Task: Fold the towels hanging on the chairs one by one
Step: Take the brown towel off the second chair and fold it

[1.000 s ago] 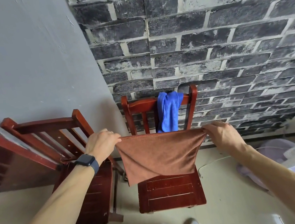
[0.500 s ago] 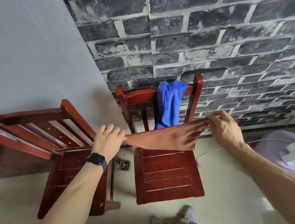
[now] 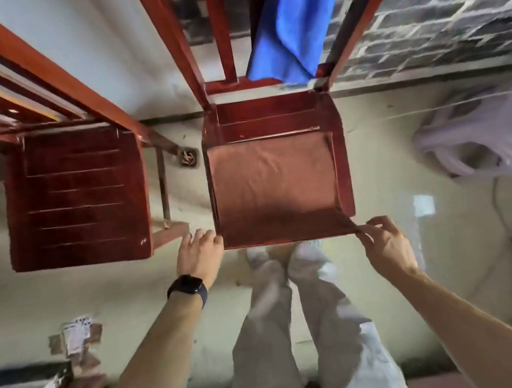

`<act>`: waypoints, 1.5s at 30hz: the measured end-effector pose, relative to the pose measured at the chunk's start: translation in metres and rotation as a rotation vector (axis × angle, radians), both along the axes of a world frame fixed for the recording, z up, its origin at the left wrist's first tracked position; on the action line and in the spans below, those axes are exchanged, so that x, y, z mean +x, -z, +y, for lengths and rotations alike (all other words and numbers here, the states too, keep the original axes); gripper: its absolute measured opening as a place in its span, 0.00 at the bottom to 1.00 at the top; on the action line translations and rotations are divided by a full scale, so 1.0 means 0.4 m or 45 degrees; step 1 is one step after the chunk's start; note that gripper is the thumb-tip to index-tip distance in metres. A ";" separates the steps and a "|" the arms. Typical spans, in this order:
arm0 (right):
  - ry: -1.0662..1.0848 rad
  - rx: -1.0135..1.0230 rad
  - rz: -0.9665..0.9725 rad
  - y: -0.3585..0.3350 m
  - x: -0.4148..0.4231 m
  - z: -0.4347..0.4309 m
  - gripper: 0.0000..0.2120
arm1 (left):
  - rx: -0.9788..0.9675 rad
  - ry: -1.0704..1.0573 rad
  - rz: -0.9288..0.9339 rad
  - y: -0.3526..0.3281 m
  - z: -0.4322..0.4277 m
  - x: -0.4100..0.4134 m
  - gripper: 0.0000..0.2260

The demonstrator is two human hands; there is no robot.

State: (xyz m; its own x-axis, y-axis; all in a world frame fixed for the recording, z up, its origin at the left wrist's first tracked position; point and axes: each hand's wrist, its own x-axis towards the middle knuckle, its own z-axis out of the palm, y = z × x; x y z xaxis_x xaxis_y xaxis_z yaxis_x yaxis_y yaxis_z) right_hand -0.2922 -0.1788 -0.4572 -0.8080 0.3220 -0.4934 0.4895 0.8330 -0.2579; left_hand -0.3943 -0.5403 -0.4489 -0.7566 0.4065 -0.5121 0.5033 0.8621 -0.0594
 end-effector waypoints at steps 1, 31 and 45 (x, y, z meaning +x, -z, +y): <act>0.014 -0.017 -0.036 0.017 0.022 -0.011 0.08 | -0.023 -0.030 -0.048 0.023 -0.004 0.020 0.15; 0.859 -0.369 0.177 0.341 -0.396 0.039 0.12 | 1.004 -1.540 -0.220 0.358 0.095 -0.351 0.14; 0.693 -0.225 0.312 0.404 -0.412 0.020 0.10 | 0.807 -1.478 -0.069 0.374 0.126 -0.358 0.07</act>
